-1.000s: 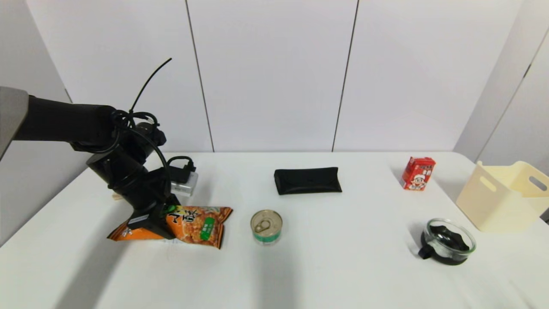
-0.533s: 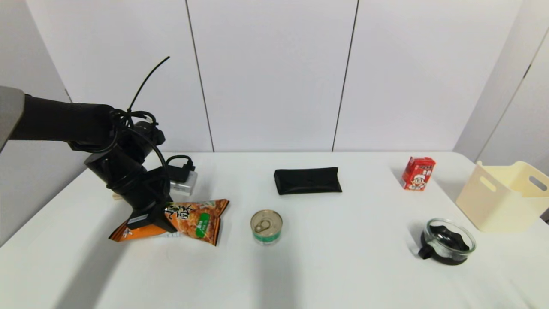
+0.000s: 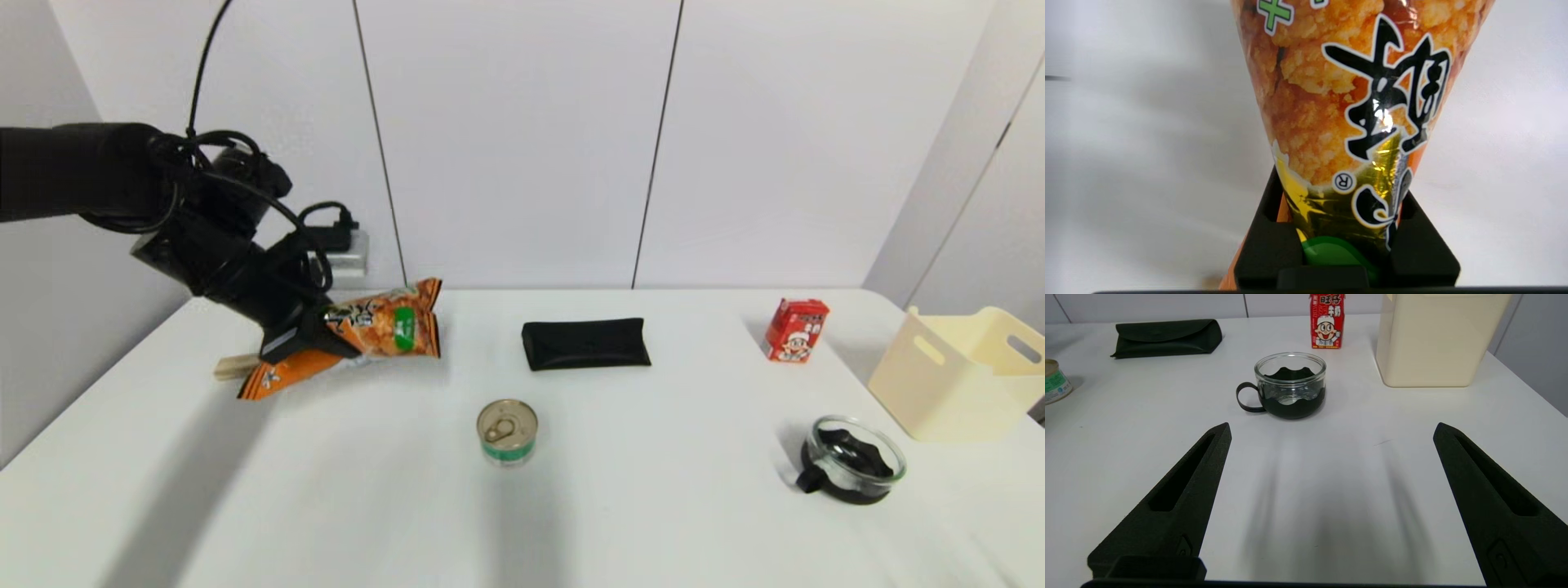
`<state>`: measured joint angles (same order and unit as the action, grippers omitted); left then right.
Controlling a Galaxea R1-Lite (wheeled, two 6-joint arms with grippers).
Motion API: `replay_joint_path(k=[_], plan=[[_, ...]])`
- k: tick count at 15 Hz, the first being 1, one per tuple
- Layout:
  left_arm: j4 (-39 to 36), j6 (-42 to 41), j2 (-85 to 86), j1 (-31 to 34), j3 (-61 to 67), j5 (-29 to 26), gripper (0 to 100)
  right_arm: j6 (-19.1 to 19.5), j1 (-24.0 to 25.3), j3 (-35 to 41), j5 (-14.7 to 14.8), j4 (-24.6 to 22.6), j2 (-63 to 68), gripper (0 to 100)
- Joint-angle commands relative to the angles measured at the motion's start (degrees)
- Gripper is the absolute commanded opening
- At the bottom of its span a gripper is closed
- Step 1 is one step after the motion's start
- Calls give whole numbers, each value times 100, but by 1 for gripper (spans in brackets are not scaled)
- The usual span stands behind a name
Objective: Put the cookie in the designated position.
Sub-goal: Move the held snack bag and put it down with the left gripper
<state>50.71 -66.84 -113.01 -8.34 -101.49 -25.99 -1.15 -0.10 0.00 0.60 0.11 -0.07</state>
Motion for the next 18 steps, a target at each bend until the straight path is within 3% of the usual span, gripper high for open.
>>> replay_joint_path(k=[1,3,7,15,18], plan=[[-1635,1753,-916,-546,-1233,-143,0,0,1,9,2,-2,-1,100],[-2936,2694,-1206,-889,-1198,-126,0,0,1,9,2,-2,-1,100],[-4711,3836,-1663,-1267,-1180,-108,0,0,1,9,2,-2,-1,100],[-6530,4144,-2278,-1653,-1180,138,0,0,1,9,2,-2,-1,100],[-6759,4100,-2507,-1741,-1180,147,0,0,1,9,2,-2,-1,100]])
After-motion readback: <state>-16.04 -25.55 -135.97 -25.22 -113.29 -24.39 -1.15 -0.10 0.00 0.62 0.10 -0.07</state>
